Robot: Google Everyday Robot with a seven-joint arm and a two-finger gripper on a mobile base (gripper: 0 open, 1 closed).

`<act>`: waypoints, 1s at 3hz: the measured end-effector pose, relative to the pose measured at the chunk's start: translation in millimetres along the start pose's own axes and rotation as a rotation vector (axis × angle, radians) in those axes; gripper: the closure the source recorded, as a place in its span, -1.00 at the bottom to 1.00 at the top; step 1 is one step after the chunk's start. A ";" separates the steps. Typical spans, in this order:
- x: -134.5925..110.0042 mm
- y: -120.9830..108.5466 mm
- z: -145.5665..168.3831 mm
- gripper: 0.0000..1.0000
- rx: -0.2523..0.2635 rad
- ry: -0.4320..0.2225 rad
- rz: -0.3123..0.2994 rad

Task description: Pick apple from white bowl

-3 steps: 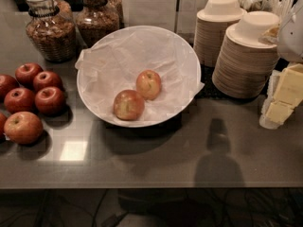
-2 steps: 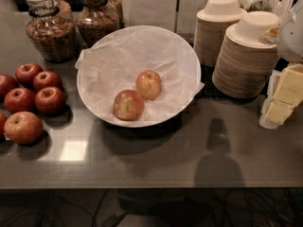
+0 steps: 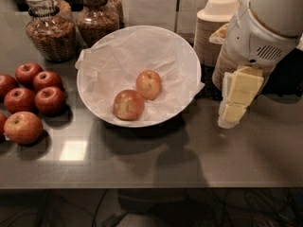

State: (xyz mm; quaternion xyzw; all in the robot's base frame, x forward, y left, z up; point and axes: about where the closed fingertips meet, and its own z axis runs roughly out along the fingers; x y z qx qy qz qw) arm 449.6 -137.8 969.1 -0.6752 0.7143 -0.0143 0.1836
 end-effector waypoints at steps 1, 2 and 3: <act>-13.6 0.1 4.6 -1.00 -0.004 -0.013 -0.035; -14.3 -0.3 5.0 -1.00 -0.004 -0.013 -0.036; -29.2 -9.9 24.7 -1.00 -0.019 -0.028 -0.074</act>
Offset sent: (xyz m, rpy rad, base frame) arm 0.0015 0.0142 -0.0010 0.0027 -0.0052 0.0374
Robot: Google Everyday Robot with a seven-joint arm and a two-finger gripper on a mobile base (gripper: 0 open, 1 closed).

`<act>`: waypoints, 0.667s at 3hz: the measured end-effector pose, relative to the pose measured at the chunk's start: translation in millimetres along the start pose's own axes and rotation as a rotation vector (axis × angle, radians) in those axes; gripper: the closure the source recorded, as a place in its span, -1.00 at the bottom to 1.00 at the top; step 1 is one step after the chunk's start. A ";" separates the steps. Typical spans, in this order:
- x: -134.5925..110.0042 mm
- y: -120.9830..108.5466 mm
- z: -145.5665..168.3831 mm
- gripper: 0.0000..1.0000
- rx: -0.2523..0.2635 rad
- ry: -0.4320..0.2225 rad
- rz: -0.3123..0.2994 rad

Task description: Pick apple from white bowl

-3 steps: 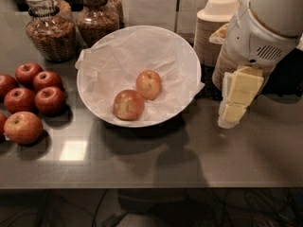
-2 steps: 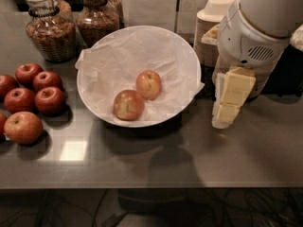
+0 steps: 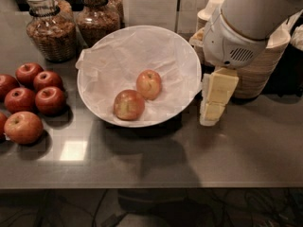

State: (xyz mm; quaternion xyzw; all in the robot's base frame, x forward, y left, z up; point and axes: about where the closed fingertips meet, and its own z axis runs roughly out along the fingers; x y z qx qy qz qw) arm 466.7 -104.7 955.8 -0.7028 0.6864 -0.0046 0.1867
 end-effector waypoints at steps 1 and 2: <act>-16.0 -7.8 19.6 -1.00 -0.024 -0.026 -0.045; -30.6 -16.0 30.7 -1.00 -0.020 -0.058 -0.100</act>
Offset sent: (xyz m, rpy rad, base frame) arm 0.0381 0.0601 -0.0248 0.0520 -0.0355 0.2077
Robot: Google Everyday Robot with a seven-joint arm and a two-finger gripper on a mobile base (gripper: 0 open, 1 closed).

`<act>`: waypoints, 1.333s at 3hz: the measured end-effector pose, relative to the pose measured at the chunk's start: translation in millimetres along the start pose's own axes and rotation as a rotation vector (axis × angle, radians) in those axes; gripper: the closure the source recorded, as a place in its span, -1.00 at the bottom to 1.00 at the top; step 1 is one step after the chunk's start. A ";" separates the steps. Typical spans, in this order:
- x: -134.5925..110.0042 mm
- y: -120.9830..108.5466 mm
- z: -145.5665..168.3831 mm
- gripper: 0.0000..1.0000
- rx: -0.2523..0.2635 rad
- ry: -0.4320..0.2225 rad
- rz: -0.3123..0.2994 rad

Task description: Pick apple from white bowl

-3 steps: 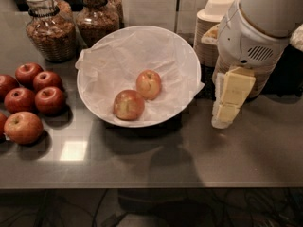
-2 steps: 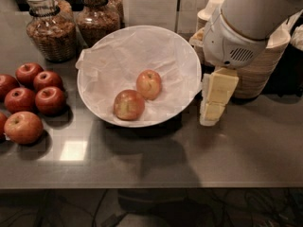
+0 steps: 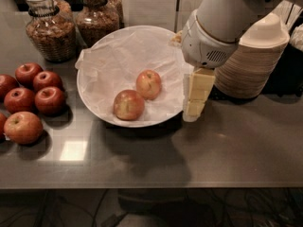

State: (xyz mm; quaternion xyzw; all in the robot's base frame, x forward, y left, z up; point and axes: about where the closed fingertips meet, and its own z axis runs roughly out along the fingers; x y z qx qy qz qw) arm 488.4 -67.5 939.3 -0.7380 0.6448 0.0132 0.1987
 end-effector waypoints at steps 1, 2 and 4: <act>-12.8 -8.6 8.3 -0.96 0.006 -0.033 -0.053; -38.2 -19.2 18.2 -0.96 0.000 -0.107 -0.116; -43.5 -21.0 20.4 -0.78 -0.003 -0.125 -0.128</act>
Offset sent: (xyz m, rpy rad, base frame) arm 0.0285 0.0867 0.0003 0.1743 -0.0254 0.2573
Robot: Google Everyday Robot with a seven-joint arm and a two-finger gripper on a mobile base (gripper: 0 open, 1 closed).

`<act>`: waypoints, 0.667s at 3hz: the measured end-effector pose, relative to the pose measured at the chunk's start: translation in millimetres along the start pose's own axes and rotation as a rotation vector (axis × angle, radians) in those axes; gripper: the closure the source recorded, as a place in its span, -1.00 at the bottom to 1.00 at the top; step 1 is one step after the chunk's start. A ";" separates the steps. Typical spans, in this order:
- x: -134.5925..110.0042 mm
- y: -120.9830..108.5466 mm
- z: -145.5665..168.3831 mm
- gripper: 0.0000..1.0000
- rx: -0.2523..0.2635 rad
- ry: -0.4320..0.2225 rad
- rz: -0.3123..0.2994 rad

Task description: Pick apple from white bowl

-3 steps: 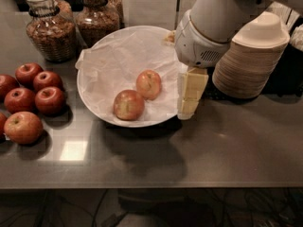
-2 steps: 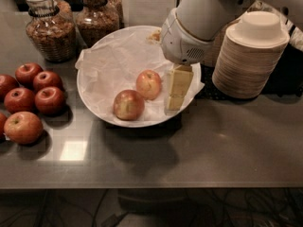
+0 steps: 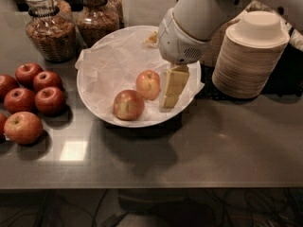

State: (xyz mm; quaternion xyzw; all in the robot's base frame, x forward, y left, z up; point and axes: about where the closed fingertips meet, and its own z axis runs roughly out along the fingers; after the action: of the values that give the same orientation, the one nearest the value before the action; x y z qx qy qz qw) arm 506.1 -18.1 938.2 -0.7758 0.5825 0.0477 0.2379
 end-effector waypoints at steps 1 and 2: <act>-2.5 -0.8 7.7 -1.00 -0.008 -0.010 -0.002; -11.6 -6.5 42.8 -1.00 -0.063 -0.037 -0.025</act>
Offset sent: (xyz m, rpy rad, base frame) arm 0.0269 0.0625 -0.0704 0.0152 0.1204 0.1223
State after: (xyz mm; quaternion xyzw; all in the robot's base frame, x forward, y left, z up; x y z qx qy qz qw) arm 517.1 11.7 906.6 -0.7891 0.5665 0.0773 0.2246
